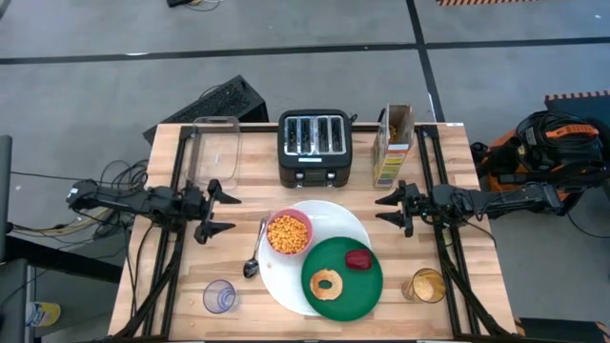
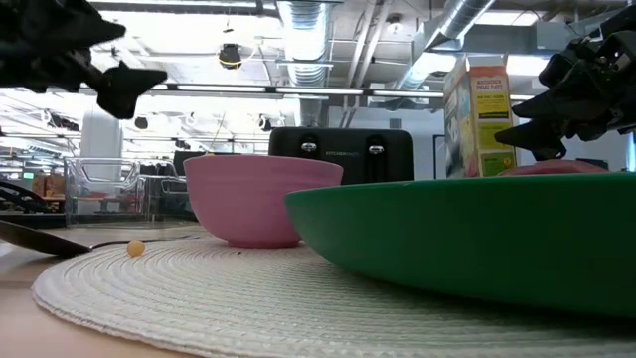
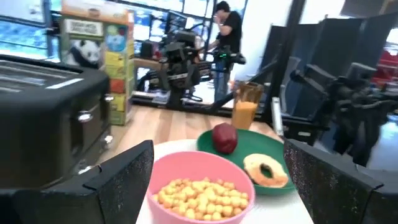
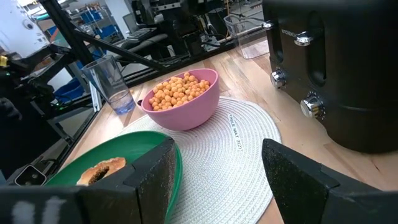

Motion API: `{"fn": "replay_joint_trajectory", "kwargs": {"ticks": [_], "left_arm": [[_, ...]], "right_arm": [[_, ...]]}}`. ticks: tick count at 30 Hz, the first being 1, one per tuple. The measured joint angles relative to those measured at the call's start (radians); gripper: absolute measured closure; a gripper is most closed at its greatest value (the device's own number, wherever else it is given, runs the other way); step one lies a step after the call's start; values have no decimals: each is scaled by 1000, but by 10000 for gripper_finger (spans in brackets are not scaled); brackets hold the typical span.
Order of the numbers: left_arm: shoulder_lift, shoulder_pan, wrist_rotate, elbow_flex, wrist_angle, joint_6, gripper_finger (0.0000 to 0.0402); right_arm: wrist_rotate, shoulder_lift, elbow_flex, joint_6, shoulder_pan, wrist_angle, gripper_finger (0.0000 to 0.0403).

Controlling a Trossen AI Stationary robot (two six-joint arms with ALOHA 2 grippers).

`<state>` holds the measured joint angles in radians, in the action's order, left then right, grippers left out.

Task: Arrange a breakfast setting
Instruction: Return to Home Position

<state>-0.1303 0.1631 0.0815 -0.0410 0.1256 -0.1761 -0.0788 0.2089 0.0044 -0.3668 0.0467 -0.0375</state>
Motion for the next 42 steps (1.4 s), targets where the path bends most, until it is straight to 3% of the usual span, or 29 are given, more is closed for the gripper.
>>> {"fn": "replay_joint_trajectory", "kwargs": {"ticks": [17,42], "left_arm": [[-6,-1,85,31,-71,33,58],[-7,-1,83,33,-71,33,58]], "right_arm": [[0,0,0,0,0,0,143],[0,0,0,0,0,0,143]]}}
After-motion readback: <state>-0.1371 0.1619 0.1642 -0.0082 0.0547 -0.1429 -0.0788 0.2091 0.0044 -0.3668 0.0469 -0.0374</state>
